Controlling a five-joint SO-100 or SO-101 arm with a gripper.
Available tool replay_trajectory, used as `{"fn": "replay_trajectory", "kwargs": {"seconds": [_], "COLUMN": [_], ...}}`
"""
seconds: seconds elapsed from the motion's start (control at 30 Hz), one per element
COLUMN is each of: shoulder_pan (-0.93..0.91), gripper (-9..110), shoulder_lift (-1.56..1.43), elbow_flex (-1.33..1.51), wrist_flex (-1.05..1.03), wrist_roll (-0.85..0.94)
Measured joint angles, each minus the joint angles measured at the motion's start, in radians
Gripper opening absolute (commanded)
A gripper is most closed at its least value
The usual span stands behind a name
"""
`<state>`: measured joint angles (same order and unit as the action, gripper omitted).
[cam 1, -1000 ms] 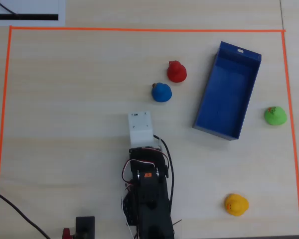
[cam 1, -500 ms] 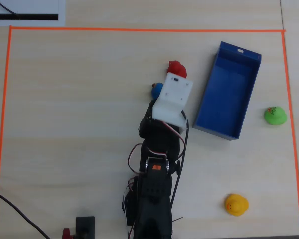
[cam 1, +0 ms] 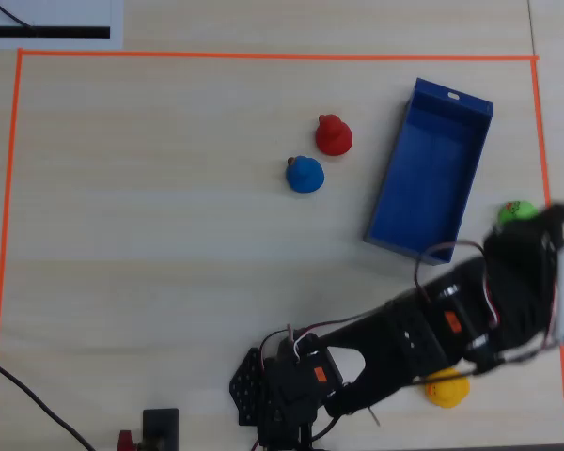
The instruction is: Grasp yellow duck and put it into box.
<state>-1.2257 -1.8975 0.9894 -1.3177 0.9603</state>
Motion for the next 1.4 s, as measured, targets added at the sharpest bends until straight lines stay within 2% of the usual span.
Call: {"fn": "replay_trajectory", "kwargs": {"seconds": [0.13, 0.23, 0.33, 0.47, 0.57, 0.8, 0.93, 1.17, 1.4], "shoulder_pan": [-0.318, -0.451, -0.46, -0.402, -0.394, -0.476, -0.546, -0.647, -0.692], "gripper": [18, 22, 30, 48, 40, 43, 42, 51, 51], "shoulder_lift": [-0.114, -0.235, -0.354, -0.509, -0.535, -0.411, -0.282, -0.046, 0.117], "elbow_flex": [0.077, 0.336, 0.672, 0.997, 1.123, 1.154, 1.106, 1.031, 0.991], "wrist_flex": [-0.155, -0.253, -0.307, -0.35, -0.387, -0.367, -0.25, 0.066, 0.152], "wrist_roll": [0.167, 0.258, 0.272, 0.258, 0.261, 0.339, 0.396, 0.451, 0.454]}}
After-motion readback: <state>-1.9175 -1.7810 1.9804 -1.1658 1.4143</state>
